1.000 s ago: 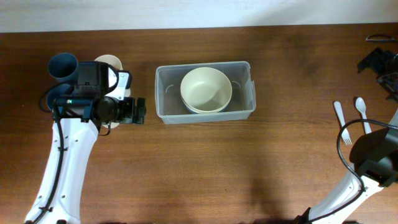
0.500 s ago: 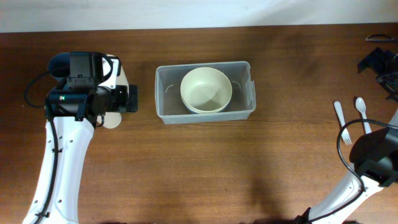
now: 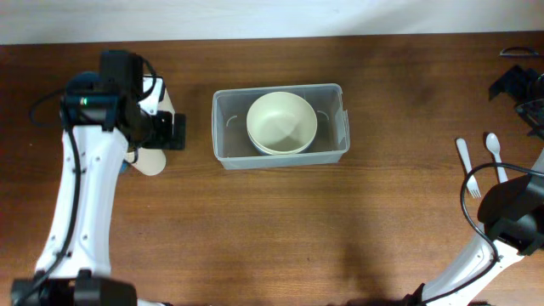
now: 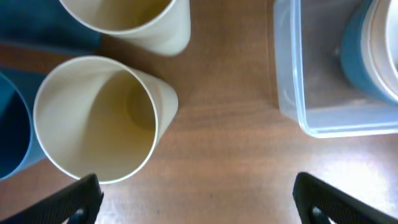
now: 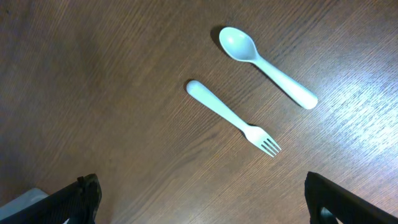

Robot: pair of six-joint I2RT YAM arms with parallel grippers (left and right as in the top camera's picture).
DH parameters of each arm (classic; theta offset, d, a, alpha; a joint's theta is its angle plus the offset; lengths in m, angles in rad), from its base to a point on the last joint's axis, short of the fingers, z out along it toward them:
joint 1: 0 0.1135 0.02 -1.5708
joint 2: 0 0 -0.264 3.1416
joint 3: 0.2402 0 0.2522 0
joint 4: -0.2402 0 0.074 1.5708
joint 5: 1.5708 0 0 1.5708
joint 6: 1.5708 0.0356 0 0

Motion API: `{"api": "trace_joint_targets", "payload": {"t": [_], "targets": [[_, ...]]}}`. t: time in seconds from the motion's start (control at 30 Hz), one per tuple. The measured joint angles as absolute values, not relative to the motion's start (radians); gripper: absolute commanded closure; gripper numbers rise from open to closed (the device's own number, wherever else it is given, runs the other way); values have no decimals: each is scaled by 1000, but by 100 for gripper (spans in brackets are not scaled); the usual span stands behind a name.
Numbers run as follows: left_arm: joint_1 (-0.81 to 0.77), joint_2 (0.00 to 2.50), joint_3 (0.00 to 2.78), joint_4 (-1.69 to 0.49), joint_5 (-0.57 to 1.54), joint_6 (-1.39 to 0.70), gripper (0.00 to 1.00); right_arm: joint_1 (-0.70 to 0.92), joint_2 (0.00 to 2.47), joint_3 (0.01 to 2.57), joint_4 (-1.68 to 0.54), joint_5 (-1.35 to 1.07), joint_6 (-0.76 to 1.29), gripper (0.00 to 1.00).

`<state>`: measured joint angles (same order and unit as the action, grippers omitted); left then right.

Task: Pack container
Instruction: 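Move the left gripper toward the cream and blue cups, then close the left gripper on the front cream cup rim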

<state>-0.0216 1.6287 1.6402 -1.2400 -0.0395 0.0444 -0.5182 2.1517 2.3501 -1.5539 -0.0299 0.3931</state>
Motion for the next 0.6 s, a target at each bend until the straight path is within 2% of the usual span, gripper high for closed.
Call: {"api": "trace_joint_targets", "payload": {"t": [0.6], "targets": [[23, 1789, 1702, -1275, -42, 44, 0, -518, 2152, 2350, -1554, -30, 393, 1]]}}
